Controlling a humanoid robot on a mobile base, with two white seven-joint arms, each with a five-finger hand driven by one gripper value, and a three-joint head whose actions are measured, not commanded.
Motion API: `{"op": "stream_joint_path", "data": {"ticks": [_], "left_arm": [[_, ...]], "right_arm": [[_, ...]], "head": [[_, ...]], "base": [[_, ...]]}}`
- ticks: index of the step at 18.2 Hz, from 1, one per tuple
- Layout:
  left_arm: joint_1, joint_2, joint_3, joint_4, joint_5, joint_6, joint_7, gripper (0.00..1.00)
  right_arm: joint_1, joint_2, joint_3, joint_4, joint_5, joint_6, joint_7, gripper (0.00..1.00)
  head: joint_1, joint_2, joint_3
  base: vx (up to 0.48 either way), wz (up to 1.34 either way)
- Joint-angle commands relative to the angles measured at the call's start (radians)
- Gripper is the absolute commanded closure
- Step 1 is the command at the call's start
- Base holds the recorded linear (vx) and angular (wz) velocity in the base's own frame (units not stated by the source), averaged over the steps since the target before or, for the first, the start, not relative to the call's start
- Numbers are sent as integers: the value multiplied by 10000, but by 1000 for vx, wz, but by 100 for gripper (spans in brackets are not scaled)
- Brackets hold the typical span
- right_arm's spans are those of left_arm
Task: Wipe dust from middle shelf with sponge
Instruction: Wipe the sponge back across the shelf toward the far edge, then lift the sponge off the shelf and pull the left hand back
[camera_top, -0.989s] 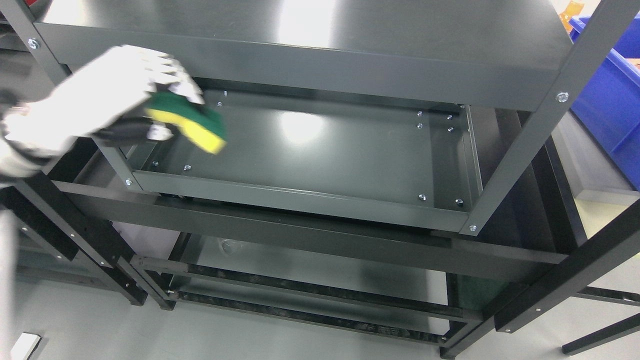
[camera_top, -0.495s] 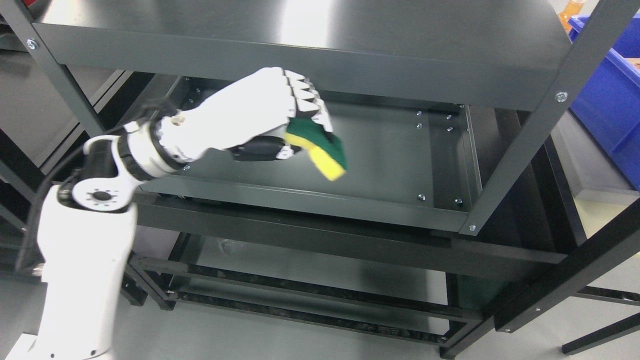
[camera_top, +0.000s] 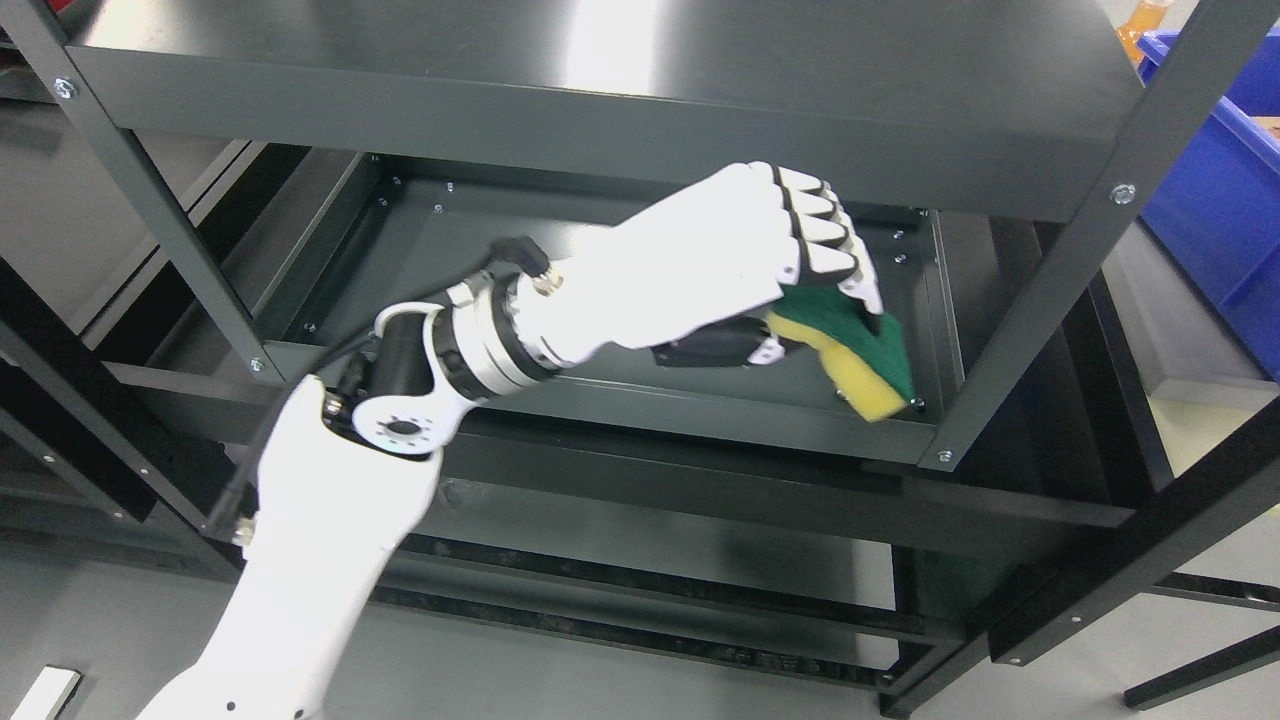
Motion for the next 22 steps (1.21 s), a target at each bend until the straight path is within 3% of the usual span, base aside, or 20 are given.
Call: {"op": "stream_joint_path", "data": {"ticks": [1,6,9,12,15,18,22], "left_arm": [[1478,-507,-2470,521,-574,1,810,100],[4653,-507,-1293,598,175,1,1713,100],[5777,-507,194,553,2195,254,2159,100],[5994,-507,2263,460,3642,2617,2557,100],[6131,-507,3876,262,3951,3741,2697,100],[6591,-507,4416,-335,4119,4340,2712,100],[6424,-507,4740,-1225,4886,5981,2895,100]], "right_arm": [[-10,-175,-2,-174,0,-4,-2,0],[5,-175,-3,-174,0,-4,-2,0],[6,-175,-3,-174,0,-4,-2,0],[5,-175,-3,-174,0,-4,-2,0],[-10,-175,-3,-174,0,-4,-2,0],[5,-175,-3,-174,0,-4,-2,0],[6,-175,-3,-174,0,-4,-2,0]], "head": [[0,0,0],[0,0,0],[0,0,0],[0,0,0],[0,0,0],[0,0,0],[0,0,0]], "base": [[0,0],[0,0],[0,0],[0,0],[0,0],[0,0],[0,0]]}}
